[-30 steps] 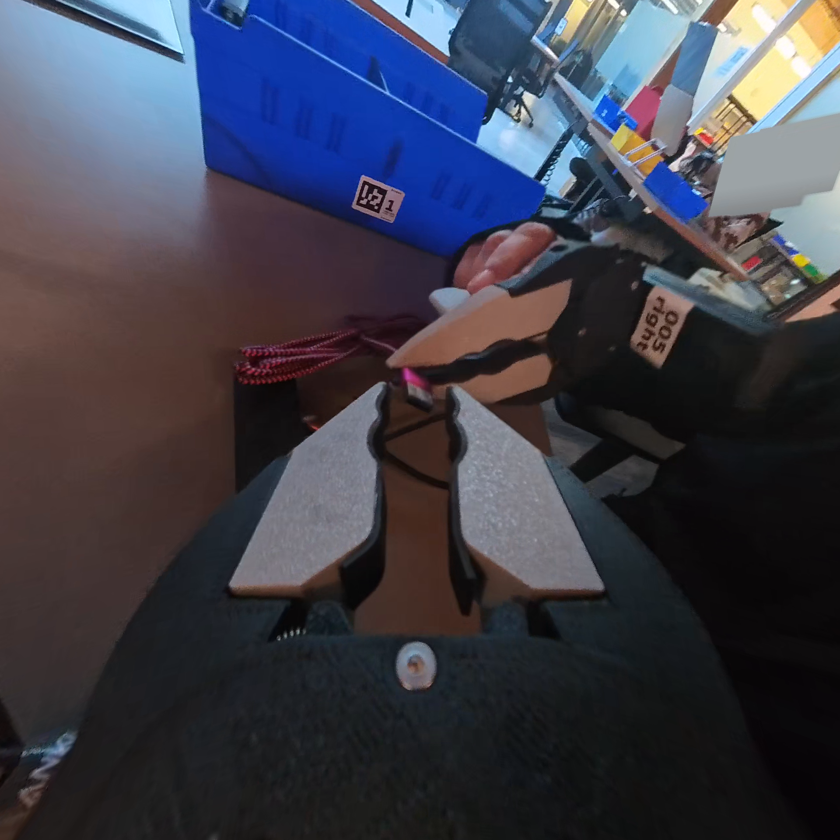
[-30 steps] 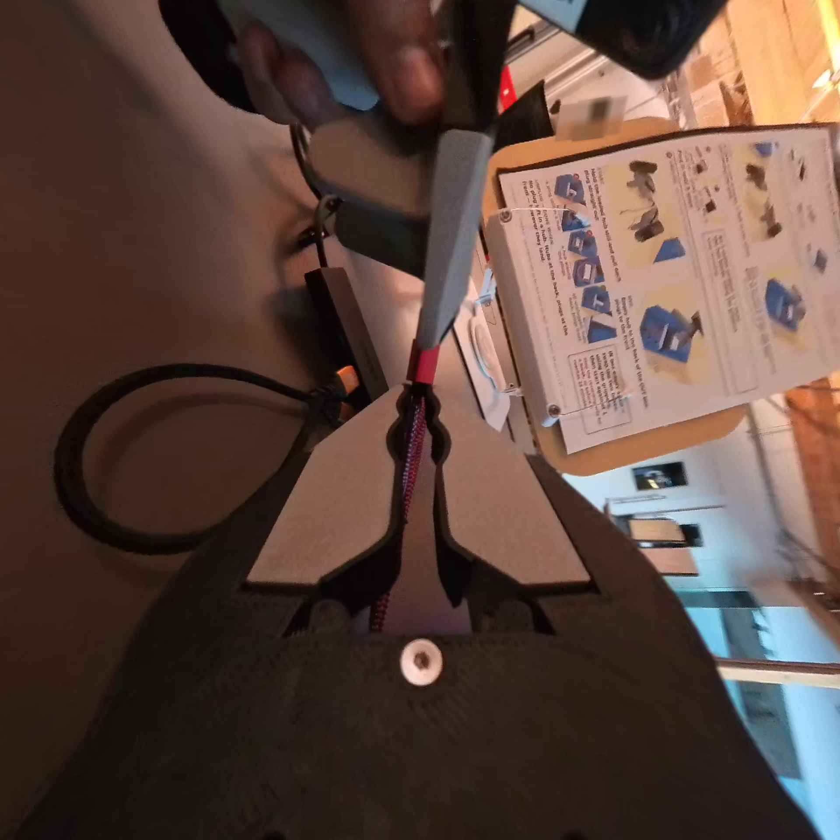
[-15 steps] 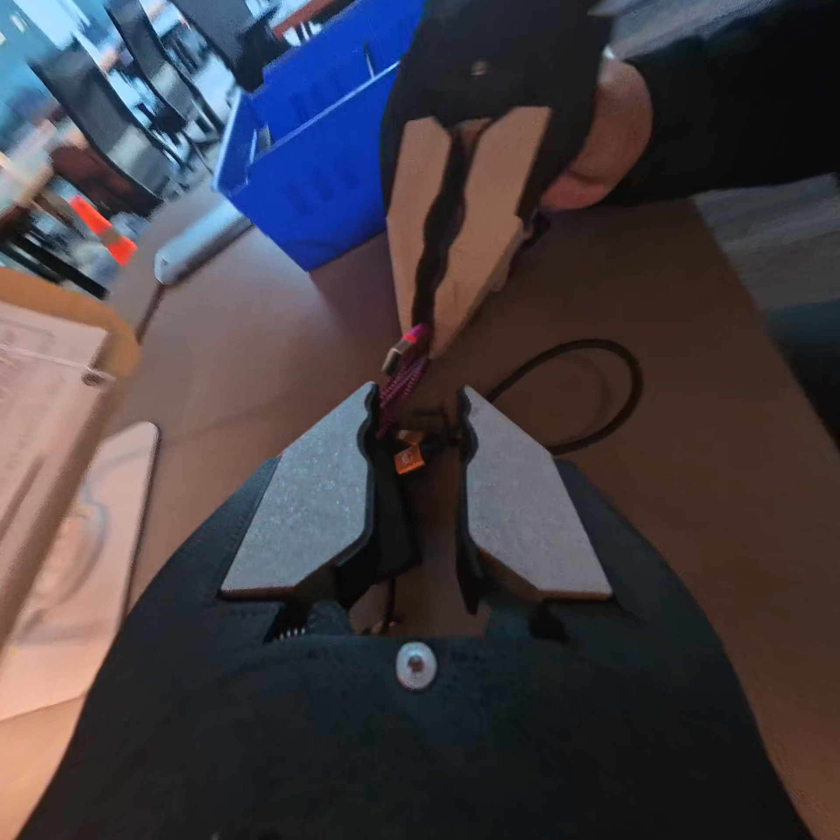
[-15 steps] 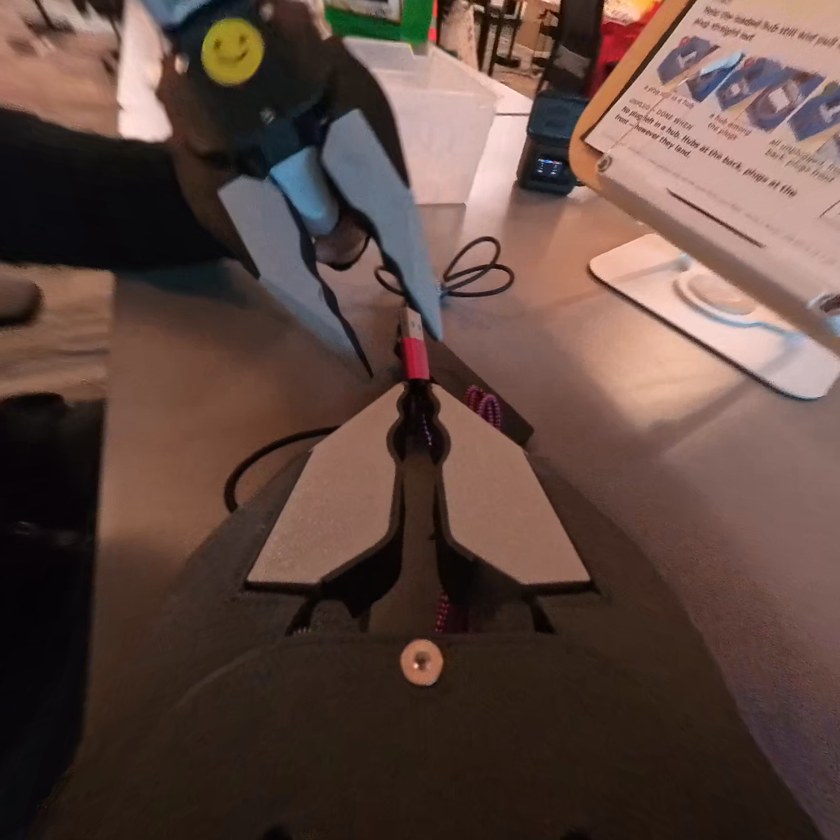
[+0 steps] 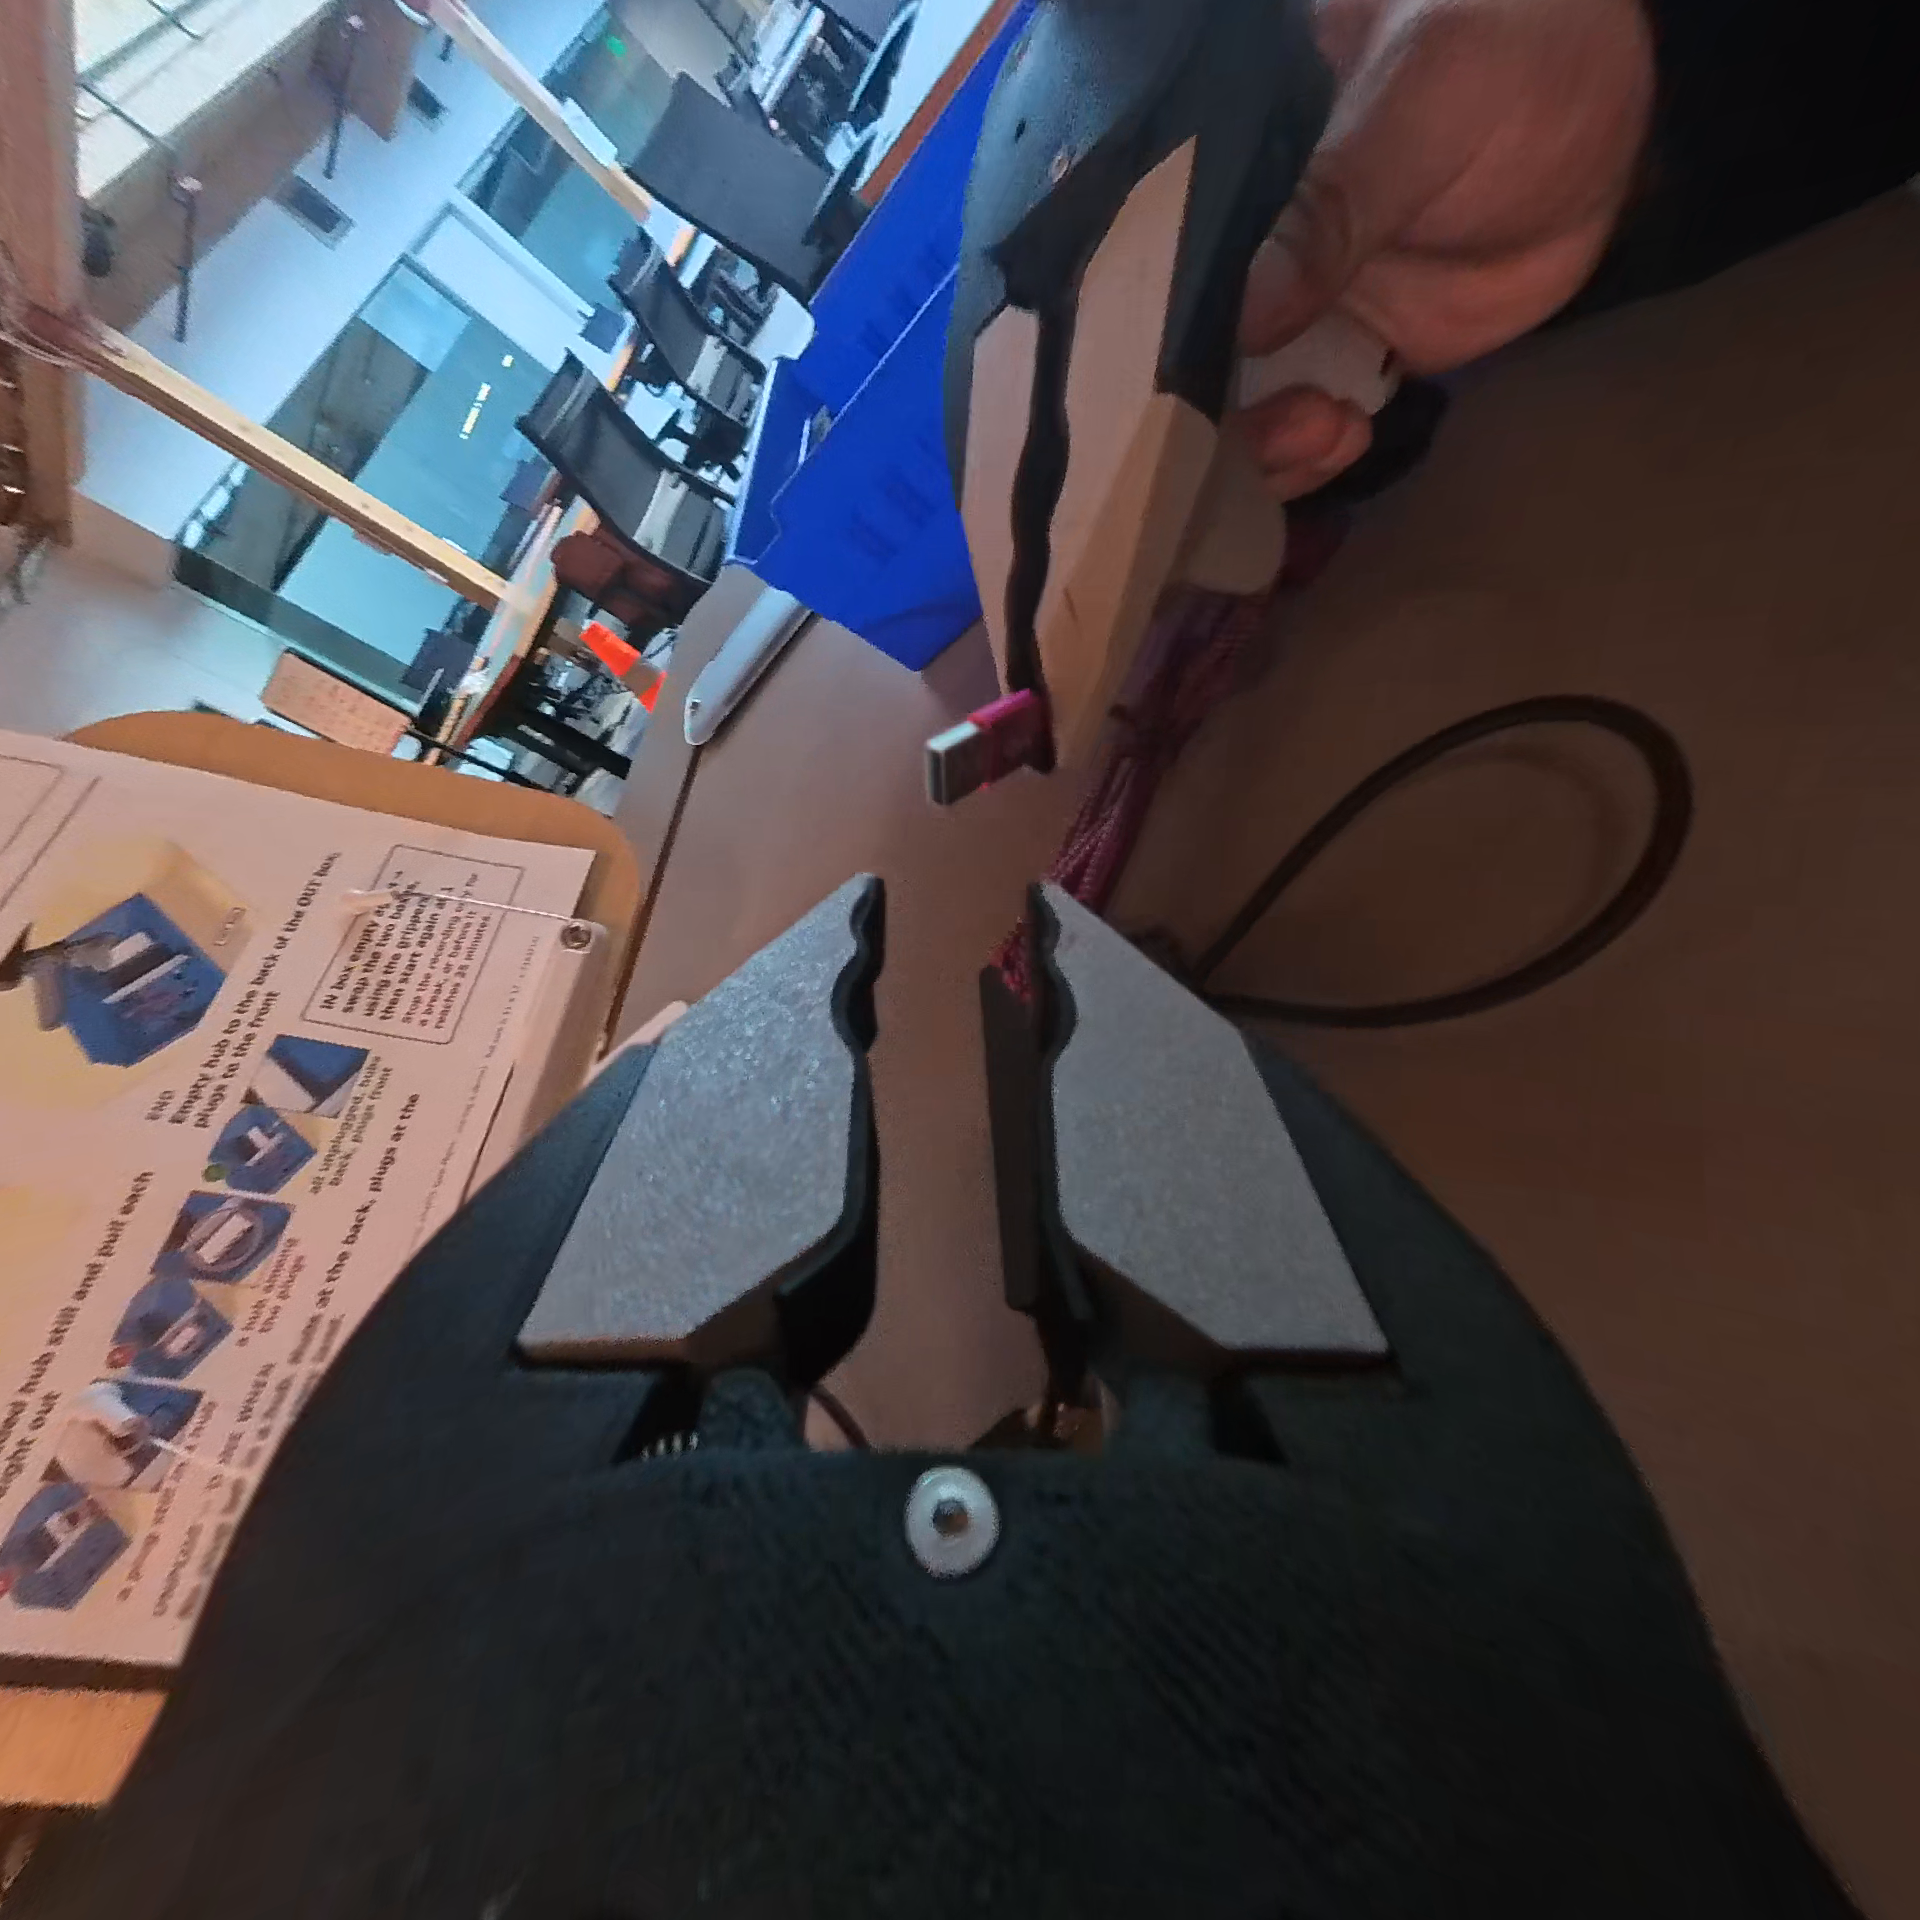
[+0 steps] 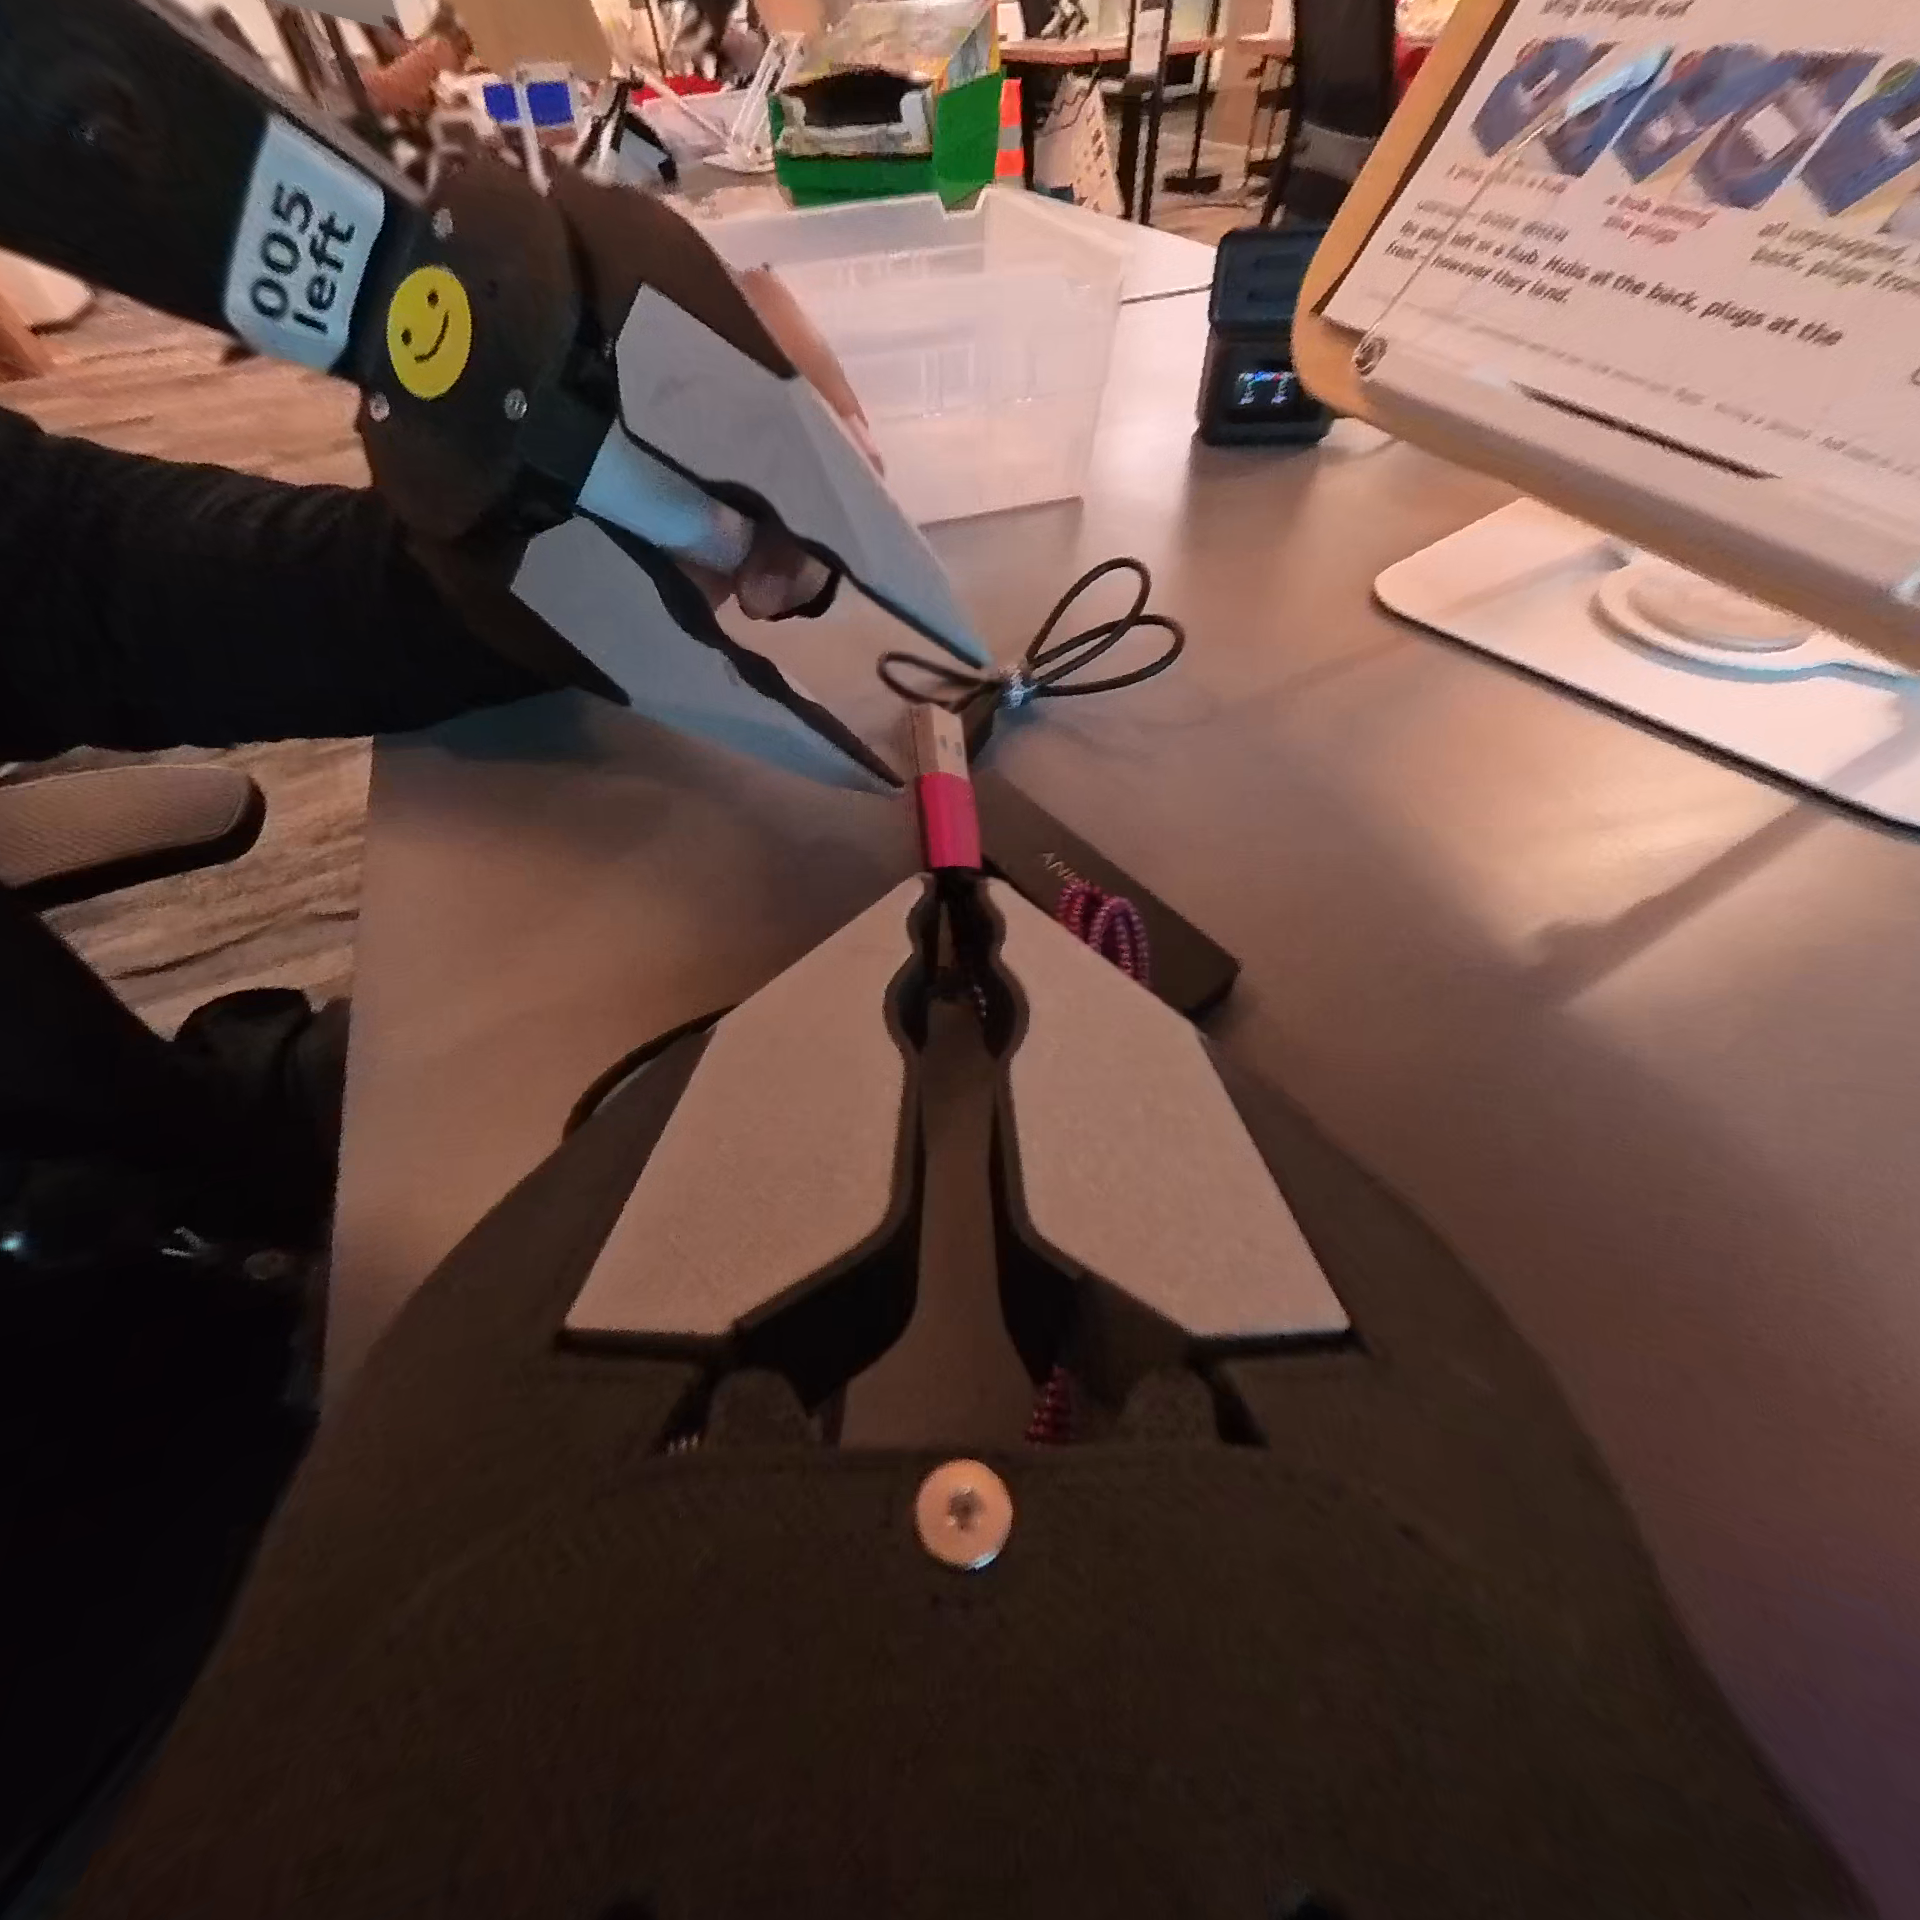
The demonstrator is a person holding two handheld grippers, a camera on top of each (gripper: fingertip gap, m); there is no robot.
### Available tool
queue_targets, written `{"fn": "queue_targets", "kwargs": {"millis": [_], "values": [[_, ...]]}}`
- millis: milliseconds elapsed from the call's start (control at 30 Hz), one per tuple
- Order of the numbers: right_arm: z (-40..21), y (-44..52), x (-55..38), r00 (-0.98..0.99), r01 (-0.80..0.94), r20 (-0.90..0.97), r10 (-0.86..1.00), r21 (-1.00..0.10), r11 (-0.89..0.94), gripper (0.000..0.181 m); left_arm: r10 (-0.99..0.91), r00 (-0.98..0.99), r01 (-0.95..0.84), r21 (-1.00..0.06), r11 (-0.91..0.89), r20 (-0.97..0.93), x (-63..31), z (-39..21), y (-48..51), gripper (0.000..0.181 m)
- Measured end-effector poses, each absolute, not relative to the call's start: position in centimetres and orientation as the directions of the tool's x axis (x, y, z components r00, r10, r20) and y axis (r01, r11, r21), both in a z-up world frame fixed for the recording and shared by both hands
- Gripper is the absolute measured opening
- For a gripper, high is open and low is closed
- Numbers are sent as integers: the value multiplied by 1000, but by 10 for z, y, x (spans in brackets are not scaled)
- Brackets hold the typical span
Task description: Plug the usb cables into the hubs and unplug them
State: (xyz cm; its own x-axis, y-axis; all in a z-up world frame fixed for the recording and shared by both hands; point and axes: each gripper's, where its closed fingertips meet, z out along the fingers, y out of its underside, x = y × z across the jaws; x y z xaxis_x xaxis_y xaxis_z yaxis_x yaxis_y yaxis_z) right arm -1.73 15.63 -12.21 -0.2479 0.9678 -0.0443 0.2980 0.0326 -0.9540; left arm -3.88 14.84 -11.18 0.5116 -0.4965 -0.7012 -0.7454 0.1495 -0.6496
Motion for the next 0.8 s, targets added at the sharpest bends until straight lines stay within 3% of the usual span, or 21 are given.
{"fn": "queue_targets", "kwargs": {"millis": [200,467,600,667,733,800], "values": [[-98,163,-5,-183,337,-146,972,-938,-77,2,-382,511,-783,-601,163,-770,-50,-100,151,29],[-85,100,17,-217,652,-574,789,-687,-321,2,-302,409,-792,-499,351,-861,-17,-77,121,28],[-99,97,10,-163,674,-675,720,-609,-418,2,-214,317,-844,-378,381,-924,-8,-76,115,33],[-102,96,5,-172,668,-723,669,-585,-460,2,-105,218,-889,-242,389,-970,-8,-76,114,37],[-105,95,2,-185,677,-763,619,-555,-483,2,-24,121,-909,-121,399,-992,-5,-81,111,29],[-110,96,0,-188,697,-782,594,-532,-481,2,-48,87,-912,-99,399,-995,-5,-92,112,25]]}}
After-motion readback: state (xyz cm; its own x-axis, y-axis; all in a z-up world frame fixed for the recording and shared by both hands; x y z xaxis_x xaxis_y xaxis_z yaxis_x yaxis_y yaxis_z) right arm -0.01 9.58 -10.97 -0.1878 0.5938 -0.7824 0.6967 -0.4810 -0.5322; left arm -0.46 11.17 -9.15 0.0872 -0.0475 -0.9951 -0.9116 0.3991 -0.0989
